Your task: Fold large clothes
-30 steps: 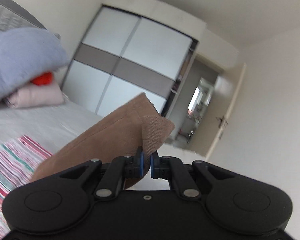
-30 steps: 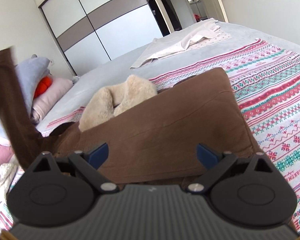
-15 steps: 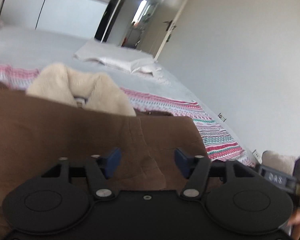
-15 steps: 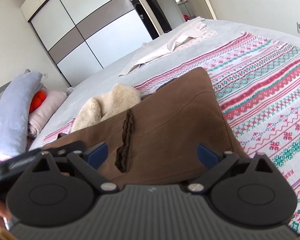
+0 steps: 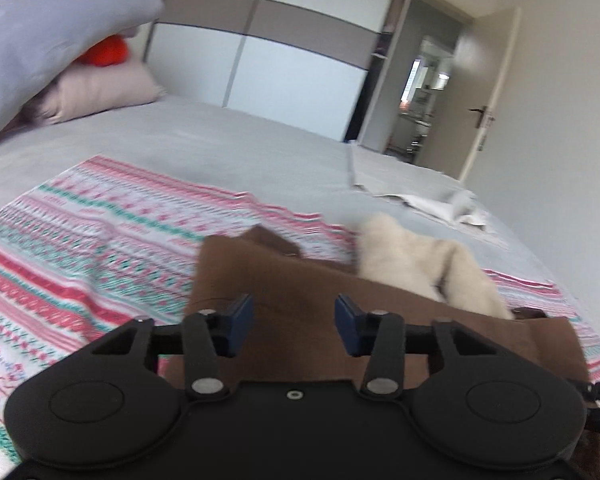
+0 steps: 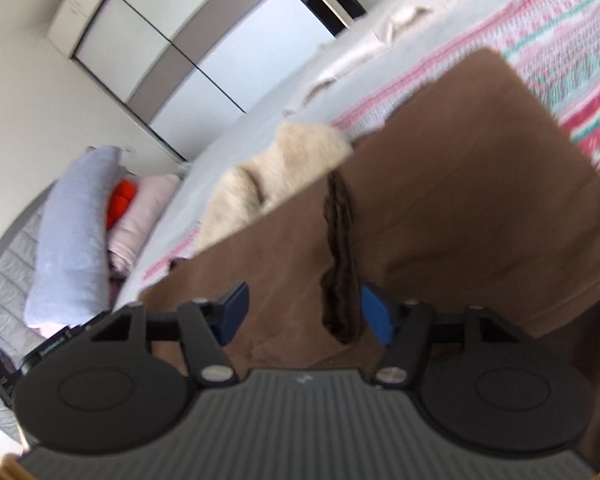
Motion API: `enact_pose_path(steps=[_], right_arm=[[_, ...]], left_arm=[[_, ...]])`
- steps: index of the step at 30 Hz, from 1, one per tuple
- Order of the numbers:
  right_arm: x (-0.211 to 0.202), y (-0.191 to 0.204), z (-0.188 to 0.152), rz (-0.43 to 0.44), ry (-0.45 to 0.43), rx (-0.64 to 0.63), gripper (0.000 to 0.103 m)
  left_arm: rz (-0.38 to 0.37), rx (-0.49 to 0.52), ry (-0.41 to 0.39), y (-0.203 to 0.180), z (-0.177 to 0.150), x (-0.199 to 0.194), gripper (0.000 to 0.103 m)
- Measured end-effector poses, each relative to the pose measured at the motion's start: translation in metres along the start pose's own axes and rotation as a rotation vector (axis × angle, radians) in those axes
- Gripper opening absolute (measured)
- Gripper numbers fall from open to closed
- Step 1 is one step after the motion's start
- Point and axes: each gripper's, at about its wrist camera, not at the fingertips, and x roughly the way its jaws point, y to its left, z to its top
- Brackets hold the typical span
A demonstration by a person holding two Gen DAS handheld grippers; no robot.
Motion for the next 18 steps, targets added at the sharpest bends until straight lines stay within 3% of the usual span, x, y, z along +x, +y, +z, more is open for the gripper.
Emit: enact_pose_path(steps=[1, 2, 3, 5, 7, 9, 12, 13, 14, 15, 18], right_arm=[[0.008, 0.002, -0.003, -0.012, 0.012, -0.014, 0.039], [0.014, 0.007, -0.007, -0.039, 0.025, -0.055, 0.013], [0.015, 0.014, -0.009, -0.065, 0.027, -0.102, 0.01], [0.003, 0.032, -0.011, -0.09, -0.002, -0.192, 0.008], [-0.012, 0.043, -0.004, -0.112, -0.013, -0.235, 0.008], [-0.016, 0.052, -0.002, -0.197, -0.002, -0.3, 0.008], [0.005, 0.052, -0.015, -0.307, 0.115, -0.393, 0.012], [0.01, 0.05, -0.019, -0.323, 0.118, -0.409, 0.014], [0.011, 0.05, -0.02, -0.328, 0.104, -0.411, 0.02], [0.009, 0.053, -0.018, -0.336, 0.085, -0.408, 0.034], [-0.011, 0.064, -0.012, -0.321, -0.066, -0.433, 0.042]], left_arm=[[0.013, 0.004, 0.003, 0.005, -0.003, 0.005, 0.033], [0.015, 0.017, 0.008, 0.008, -0.004, 0.011, 0.02], [0.0, 0.05, 0.017, 0.011, -0.003, 0.017, 0.013], [-0.005, 0.115, 0.007, 0.007, 0.002, 0.03, 0.01], [-0.017, 0.129, -0.008, 0.001, 0.003, 0.039, 0.01], [-0.017, 0.132, -0.007, 0.0, 0.004, 0.05, 0.01], [0.068, 0.171, 0.07, -0.002, -0.007, 0.085, 0.01], [0.114, 0.198, 0.104, -0.003, -0.014, 0.095, 0.01], [0.14, 0.225, 0.111, -0.005, -0.02, 0.101, 0.011], [0.158, 0.246, 0.096, -0.009, -0.021, 0.099, 0.012], [0.2, 0.313, 0.001, -0.025, -0.018, 0.084, 0.014]])
